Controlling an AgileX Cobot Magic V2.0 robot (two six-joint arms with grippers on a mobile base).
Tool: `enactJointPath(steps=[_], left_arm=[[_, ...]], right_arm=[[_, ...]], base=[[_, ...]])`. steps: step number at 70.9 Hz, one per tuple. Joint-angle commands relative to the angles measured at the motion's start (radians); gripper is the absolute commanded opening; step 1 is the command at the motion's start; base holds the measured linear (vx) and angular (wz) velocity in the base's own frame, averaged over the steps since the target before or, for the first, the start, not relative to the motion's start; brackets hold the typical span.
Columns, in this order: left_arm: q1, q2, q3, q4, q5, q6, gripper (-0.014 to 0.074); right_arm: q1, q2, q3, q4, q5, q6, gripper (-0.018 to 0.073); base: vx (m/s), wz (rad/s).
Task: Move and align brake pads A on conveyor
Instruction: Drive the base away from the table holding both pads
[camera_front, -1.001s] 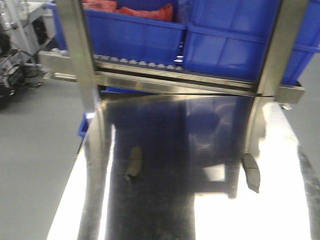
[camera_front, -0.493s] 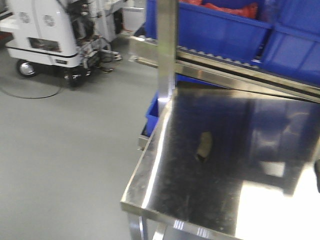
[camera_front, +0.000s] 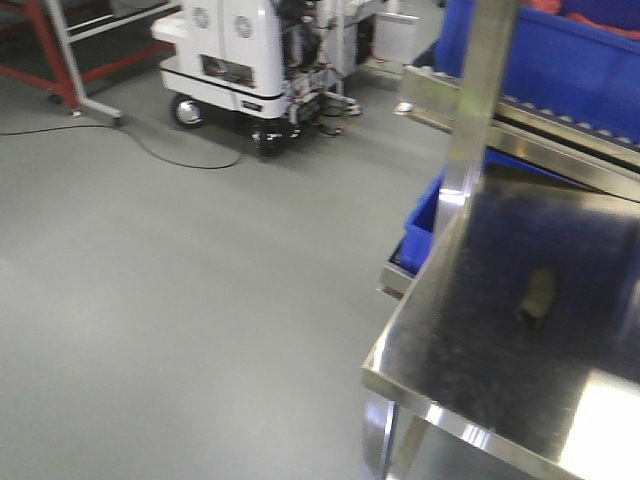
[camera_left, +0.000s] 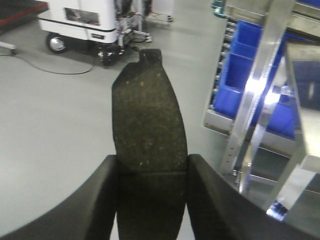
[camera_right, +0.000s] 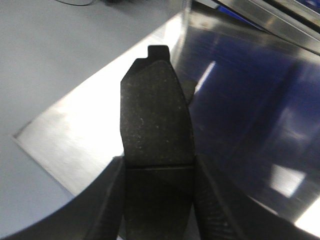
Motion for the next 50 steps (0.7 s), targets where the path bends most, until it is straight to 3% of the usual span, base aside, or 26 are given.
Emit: enactJointPath(steps=[1, 50], left_arm=[[-0.003, 0.006, -0.028, -0.009, -0.093, -0.002, 0.0192], [-0.003, 0.006, -0.028, -0.009, -0.093, -0.002, 0.0192]], right_arm=[[-0.002, -0.003, -0.031, 0.003, -0.089, -0.009, 0.0207], [-0.002, -0.003, -0.031, 0.002, -0.089, -0.009, 0.0207]], base=[[-0.05, 0.5], [-0.01, 0.64]])
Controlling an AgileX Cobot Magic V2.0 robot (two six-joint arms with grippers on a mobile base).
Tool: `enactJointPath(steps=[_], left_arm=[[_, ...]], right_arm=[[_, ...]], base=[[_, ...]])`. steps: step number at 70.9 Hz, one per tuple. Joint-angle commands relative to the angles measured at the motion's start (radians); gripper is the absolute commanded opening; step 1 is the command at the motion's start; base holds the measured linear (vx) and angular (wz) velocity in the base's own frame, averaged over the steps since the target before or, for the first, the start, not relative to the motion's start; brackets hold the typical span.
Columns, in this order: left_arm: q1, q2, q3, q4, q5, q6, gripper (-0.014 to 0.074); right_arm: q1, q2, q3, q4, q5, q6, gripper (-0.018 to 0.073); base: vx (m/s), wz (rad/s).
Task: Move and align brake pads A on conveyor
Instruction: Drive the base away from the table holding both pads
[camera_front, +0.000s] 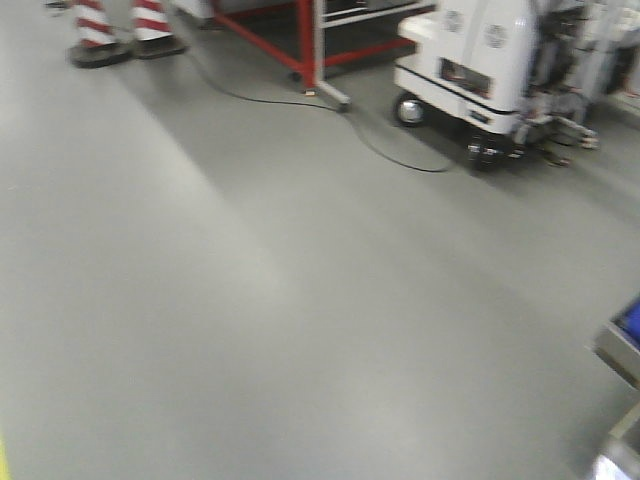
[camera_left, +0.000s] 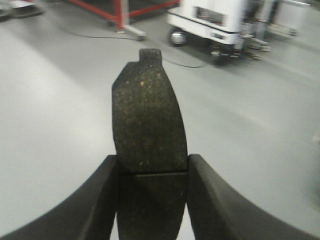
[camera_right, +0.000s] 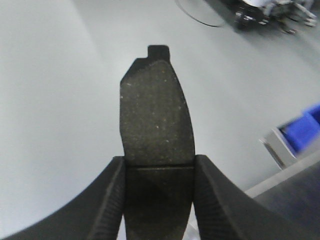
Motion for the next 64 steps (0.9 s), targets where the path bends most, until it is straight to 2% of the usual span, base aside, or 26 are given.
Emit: enactJointPath(steps=[1, 35, 64], left_arm=[[-0.003, 0.006, -0.028, -0.009, -0.093, -0.002, 0.0192], [-0.003, 0.006, -0.028, -0.009, -0.093, -0.002, 0.0192], [-0.003, 0.006, -0.028, -0.009, -0.093, -0.002, 0.0192]], right_arm=[[-0.002, -0.003, -0.031, 0.002, -0.089, -0.009, 0.0207], [-0.002, -0.003, -0.031, 0.002, -0.089, -0.009, 0.0207], [-0.002, -0.003, -0.031, 0.002, -0.089, -0.009, 0.0207]], base=[[0.05, 0.78], [0.12, 0.57], [0.31, 0.37]])
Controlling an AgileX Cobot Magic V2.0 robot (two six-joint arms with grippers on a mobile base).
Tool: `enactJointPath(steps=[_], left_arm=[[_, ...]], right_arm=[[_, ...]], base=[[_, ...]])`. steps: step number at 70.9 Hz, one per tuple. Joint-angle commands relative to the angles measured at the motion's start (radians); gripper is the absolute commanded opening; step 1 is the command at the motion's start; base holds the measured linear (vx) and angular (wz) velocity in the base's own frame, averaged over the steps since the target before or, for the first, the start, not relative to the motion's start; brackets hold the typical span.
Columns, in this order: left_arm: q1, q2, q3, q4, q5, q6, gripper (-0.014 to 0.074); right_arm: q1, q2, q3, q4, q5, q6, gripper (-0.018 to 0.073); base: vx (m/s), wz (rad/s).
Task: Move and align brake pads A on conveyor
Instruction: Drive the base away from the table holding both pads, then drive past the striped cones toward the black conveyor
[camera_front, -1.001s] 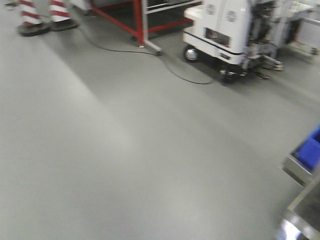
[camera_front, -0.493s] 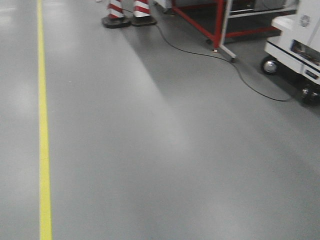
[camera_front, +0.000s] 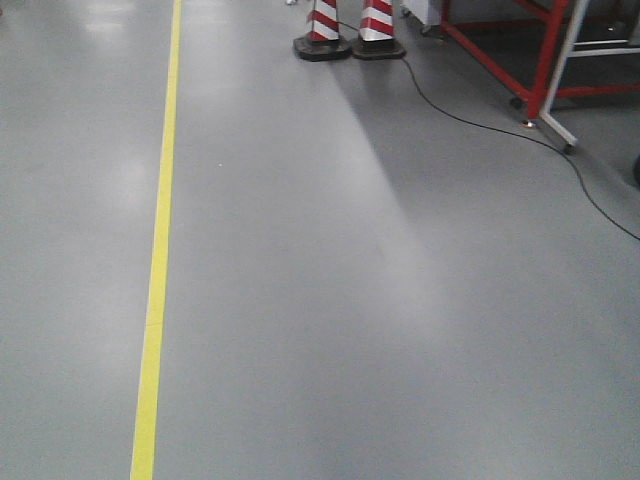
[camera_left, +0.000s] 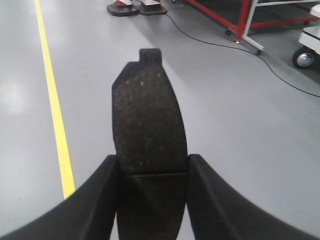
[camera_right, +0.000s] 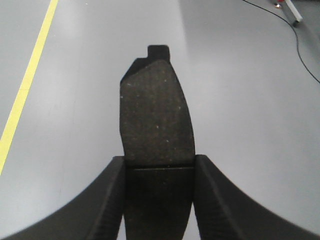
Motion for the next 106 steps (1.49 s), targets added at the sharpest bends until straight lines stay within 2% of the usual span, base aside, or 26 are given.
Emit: enactJointPath(steps=[1, 62, 106], left_arm=[[-0.003, 0.007, -0.028, -0.009, -0.094, -0.002, 0.0192], [-0.003, 0.007, -0.028, -0.009, -0.094, -0.002, 0.0192], [-0.003, 0.007, -0.028, -0.009, -0.094, -0.002, 0.0192]], right_arm=[[-0.002, -0.003, -0.031, 0.001, -0.089, -0.009, 0.0207], [-0.002, -0.003, -0.031, 0.001, -0.089, -0.009, 0.0207], [-0.002, -0.003, -0.031, 0.001, -0.089, -0.009, 0.0207]], base=[[0.4, 0.22], [0.55, 0.18], [0.67, -0.02]])
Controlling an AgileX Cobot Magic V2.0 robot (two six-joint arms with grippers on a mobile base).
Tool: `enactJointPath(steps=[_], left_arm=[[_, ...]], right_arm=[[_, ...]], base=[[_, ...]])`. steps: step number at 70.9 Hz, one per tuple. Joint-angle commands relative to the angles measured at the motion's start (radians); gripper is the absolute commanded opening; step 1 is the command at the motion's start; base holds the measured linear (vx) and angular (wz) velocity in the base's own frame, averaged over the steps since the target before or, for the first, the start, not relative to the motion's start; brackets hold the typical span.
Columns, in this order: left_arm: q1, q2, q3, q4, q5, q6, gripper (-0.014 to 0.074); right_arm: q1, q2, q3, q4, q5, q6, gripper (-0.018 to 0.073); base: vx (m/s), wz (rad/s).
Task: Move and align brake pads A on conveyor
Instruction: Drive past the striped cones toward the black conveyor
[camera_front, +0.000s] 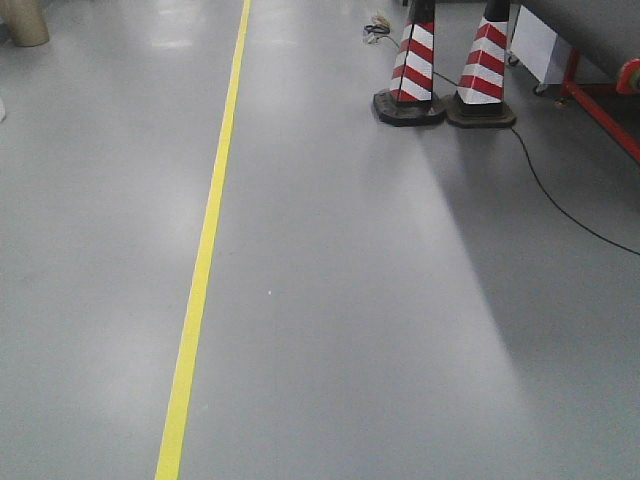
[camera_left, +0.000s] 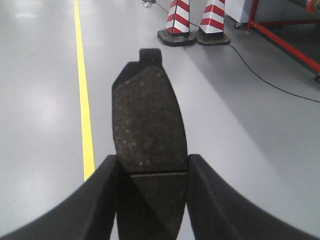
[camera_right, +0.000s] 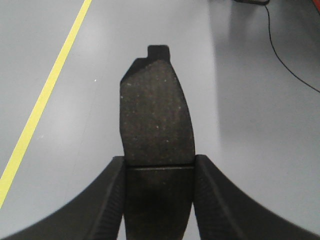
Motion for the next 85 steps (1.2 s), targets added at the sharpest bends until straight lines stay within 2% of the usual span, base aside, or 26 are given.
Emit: enactJointPath(steps=[1, 85], left_arm=[[-0.003, 0.007, -0.028, -0.009, -0.094, -0.002, 0.0192], [-0.003, 0.007, -0.028, -0.009, -0.094, -0.002, 0.0192]], right_arm=[[-0.002, -0.003, -0.031, 0.001, -0.089, -0.009, 0.0207], [-0.002, -0.003, -0.031, 0.001, -0.082, -0.009, 0.0207]], base=[[0.68, -0.04], [0.71, 0.05]])
